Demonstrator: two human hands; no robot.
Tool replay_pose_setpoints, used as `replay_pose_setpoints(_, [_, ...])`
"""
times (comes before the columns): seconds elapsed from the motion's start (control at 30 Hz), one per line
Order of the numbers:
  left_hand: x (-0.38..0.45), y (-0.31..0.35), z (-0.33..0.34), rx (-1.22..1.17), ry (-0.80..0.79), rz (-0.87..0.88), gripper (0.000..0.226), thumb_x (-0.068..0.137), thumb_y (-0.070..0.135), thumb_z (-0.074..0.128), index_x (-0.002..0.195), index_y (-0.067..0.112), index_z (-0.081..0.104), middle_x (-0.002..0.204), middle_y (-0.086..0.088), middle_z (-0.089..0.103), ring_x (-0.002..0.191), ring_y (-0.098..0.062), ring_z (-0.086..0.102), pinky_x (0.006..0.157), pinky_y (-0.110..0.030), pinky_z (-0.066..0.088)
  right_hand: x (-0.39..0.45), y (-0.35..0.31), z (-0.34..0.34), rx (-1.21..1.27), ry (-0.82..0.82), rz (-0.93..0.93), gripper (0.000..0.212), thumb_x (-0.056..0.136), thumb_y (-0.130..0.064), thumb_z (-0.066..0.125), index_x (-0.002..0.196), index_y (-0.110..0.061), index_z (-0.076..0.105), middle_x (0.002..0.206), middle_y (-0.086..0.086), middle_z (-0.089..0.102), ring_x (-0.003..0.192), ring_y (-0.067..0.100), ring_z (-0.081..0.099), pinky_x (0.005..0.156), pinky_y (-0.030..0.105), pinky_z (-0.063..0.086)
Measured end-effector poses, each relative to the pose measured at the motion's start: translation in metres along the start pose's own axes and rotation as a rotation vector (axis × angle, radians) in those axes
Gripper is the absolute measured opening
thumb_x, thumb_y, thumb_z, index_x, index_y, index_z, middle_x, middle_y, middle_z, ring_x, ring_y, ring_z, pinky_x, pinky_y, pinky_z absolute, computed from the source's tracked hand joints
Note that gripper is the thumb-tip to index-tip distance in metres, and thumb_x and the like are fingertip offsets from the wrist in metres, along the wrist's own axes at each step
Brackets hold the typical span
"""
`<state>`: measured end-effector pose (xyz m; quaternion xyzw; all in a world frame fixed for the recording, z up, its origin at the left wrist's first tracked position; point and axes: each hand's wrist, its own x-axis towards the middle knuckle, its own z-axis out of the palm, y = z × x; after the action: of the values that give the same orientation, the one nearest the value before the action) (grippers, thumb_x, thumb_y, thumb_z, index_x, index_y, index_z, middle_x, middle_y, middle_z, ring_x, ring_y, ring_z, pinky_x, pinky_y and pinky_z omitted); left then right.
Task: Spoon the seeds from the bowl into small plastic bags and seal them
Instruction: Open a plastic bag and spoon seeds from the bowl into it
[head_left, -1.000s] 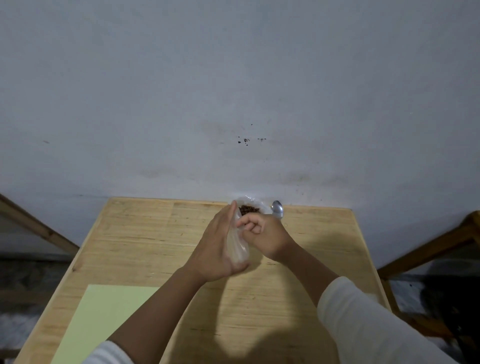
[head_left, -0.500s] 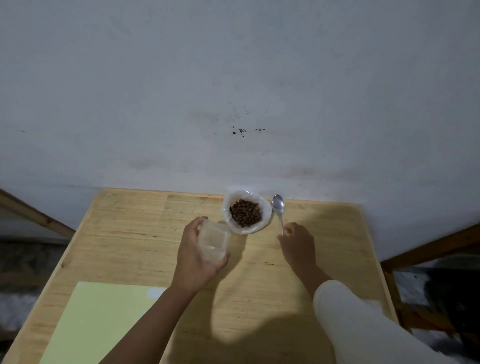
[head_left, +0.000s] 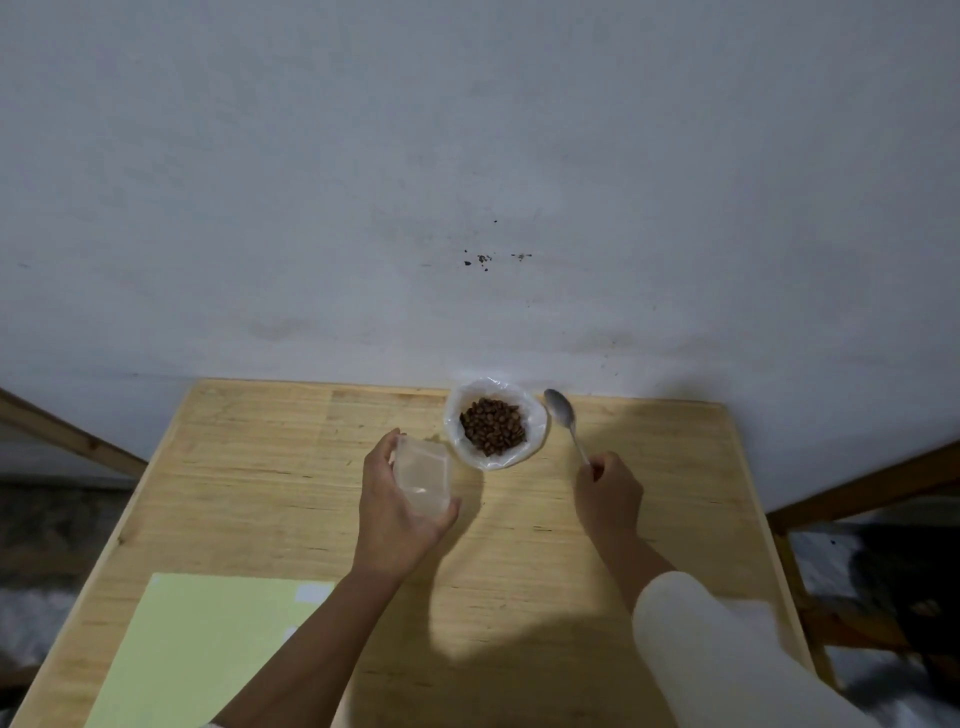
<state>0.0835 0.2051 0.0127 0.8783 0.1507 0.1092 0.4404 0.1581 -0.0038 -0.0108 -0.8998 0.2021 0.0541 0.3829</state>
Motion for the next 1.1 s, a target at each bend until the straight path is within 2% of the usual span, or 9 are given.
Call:
replay_pose_setpoints(0.07, [0.000,-0.003,0.000,0.001,-0.007,0.003,0.104,0.056,0.020,0.089,0.140,0.009,0.028,0.137,-0.004,0.036,0.110,0.007,0.029,0.085,0.007,0.025,-0.006,-0.007,-0.012,0.133,0.067,-0.006,0.017,0.091,-0.011,0.048,0.104,-0.006,0.058,0.090,0.008,0.064,0.078,0.020,0.054,0.068,0.024,0.037])
replay_pose_setpoints(0.2, [-0.001,-0.007,-0.003,-0.008,-0.027,-0.010,0.106,0.056,0.023,0.089,0.141,0.011,0.026,0.138,-0.003,0.035,0.109,0.007,0.029,0.084,0.004,0.027,-0.020,-0.023,-0.030,0.332,0.088,-0.095,0.010,0.084,-0.011,0.053,0.088,-0.018,0.059,0.075,0.007,0.069,0.066,0.024,0.066,0.067,0.036,0.055])
replay_pose_setpoints(0.33, [-0.002,-0.008,-0.004,-0.027,-0.042,-0.007,0.106,0.056,0.020,0.089,0.141,0.009,0.026,0.138,-0.006,0.034,0.105,0.010,0.028,0.078,0.012,0.023,-0.043,-0.041,-0.039,0.382,0.100,-0.362,0.012,0.083,-0.008,0.062,0.079,-0.020,0.060,0.066,0.003,0.067,0.062,0.022,0.065,0.061,0.033,0.054])
replay_pose_setpoints(0.43, [-0.001,-0.009,-0.005,-0.021,-0.048,0.001,0.105,0.056,0.020,0.088,0.140,0.007,0.027,0.137,-0.008,0.034,0.103,0.013,0.025,0.076,0.013,0.021,-0.053,-0.048,-0.034,0.407,0.127,-0.464,0.014,0.092,-0.019,0.054,0.078,-0.018,0.058,0.058,0.000,0.063,0.054,0.015,0.061,0.055,0.030,0.051])
replay_pose_setpoints(0.53, [0.001,-0.008,-0.006,-0.026,-0.060,-0.012,0.105,0.057,0.021,0.088,0.141,0.009,0.026,0.137,-0.006,0.034,0.107,0.008,0.027,0.080,0.010,0.023,-0.050,-0.046,-0.021,0.458,0.130,-0.388,0.023,0.092,-0.025,0.042,0.076,-0.018,0.056,0.056,-0.001,0.059,0.052,0.017,0.059,0.054,0.037,0.050])
replay_pose_setpoints(0.63, [0.001,-0.006,-0.005,-0.033,-0.080,-0.023,0.107,0.057,0.025,0.088,0.142,0.011,0.024,0.139,-0.003,0.032,0.117,-0.003,0.034,0.092,-0.009,0.031,-0.042,-0.041,-0.004,0.435,0.103,-0.318,0.024,0.097,-0.014,0.039,0.079,-0.014,0.055,0.058,0.001,0.058,0.054,0.022,0.058,0.057,0.043,0.051])
replay_pose_setpoints(0.8, [0.004,0.006,-0.003,-0.022,-0.085,-0.037,0.104,0.062,0.035,0.084,0.143,0.009,0.024,0.140,-0.002,0.031,0.118,-0.006,0.035,0.091,-0.016,0.035,-0.025,-0.047,0.020,0.491,-0.040,-0.076,0.021,0.097,-0.014,0.038,0.096,-0.009,0.059,0.068,0.002,0.063,0.056,0.016,0.059,0.051,0.023,0.051])
replay_pose_setpoints(0.93, [0.007,0.011,-0.001,-0.004,-0.091,-0.033,0.102,0.064,0.035,0.082,0.143,0.007,0.023,0.140,-0.004,0.031,0.122,-0.013,0.038,0.096,-0.019,0.038,-0.010,-0.044,0.023,0.770,-0.067,0.209,0.021,0.097,-0.013,0.038,0.098,-0.007,0.058,0.071,0.009,0.065,0.053,0.018,0.059,0.051,0.024,0.050])
replay_pose_setpoints(1.1, [0.013,0.016,0.002,0.034,-0.110,-0.017,0.101,0.066,0.034,0.081,0.142,0.004,0.021,0.140,-0.009,0.030,0.126,-0.020,0.037,0.103,-0.034,0.042,-0.003,-0.042,0.009,0.838,0.003,0.251,0.028,0.099,-0.017,0.036,0.086,-0.010,0.060,0.067,0.010,0.063,0.040,0.009,0.057,0.041,0.020,0.048])
